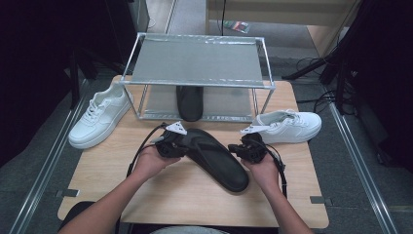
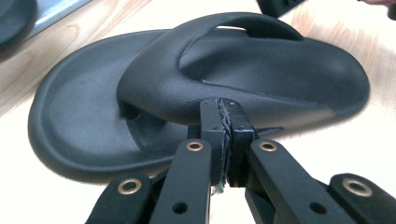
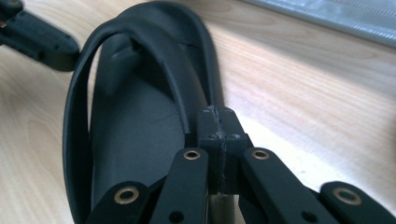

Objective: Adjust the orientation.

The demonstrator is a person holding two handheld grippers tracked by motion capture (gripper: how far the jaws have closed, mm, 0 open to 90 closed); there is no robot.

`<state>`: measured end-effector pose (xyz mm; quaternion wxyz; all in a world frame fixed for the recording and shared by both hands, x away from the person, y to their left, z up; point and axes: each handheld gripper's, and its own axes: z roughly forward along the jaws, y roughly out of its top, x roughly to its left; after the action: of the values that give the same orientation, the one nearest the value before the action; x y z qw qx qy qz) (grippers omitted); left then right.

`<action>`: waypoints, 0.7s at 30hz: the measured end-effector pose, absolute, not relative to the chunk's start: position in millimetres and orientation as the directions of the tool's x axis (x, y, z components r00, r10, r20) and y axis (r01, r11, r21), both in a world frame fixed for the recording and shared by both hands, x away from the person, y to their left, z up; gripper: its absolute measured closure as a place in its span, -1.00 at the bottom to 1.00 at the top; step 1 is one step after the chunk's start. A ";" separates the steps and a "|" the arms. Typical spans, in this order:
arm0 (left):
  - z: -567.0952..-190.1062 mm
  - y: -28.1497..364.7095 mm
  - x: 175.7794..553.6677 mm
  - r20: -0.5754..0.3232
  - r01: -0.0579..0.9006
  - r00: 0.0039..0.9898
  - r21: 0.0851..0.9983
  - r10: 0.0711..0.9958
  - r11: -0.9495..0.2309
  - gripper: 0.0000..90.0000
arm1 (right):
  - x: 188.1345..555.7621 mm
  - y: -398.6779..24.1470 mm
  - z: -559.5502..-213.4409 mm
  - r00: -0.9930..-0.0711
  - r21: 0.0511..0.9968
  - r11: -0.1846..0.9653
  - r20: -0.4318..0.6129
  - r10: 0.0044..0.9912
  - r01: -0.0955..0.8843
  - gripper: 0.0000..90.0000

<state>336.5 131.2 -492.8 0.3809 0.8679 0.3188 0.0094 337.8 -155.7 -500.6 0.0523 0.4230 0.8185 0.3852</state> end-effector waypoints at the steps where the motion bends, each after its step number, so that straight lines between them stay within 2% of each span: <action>1: -492.8 132.2 337.3 -0.227 0.547 0.796 0.667 0.561 -0.506 0.98 | 335.7 -154.9 -500.5 -0.635 0.673 0.343 0.245 0.733 0.655 1.00; 6: -492.7 136.1 340.2 -0.231 0.554 0.790 0.666 0.568 -0.500 0.98 | 324.6 -151.1 -500.3 -0.637 0.656 0.345 0.272 0.721 0.671 1.00; 21: -493.8 135.8 352.5 -0.238 0.558 0.784 0.674 0.573 -0.484 0.95 | 297.4 -140.0 -499.9 -0.679 0.657 0.397 0.244 0.692 0.641 0.97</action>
<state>352.5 135.8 -493.8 0.3879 0.8612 0.3283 0.0096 297.4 -140.0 -499.9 0.0342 0.3990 0.8351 0.3772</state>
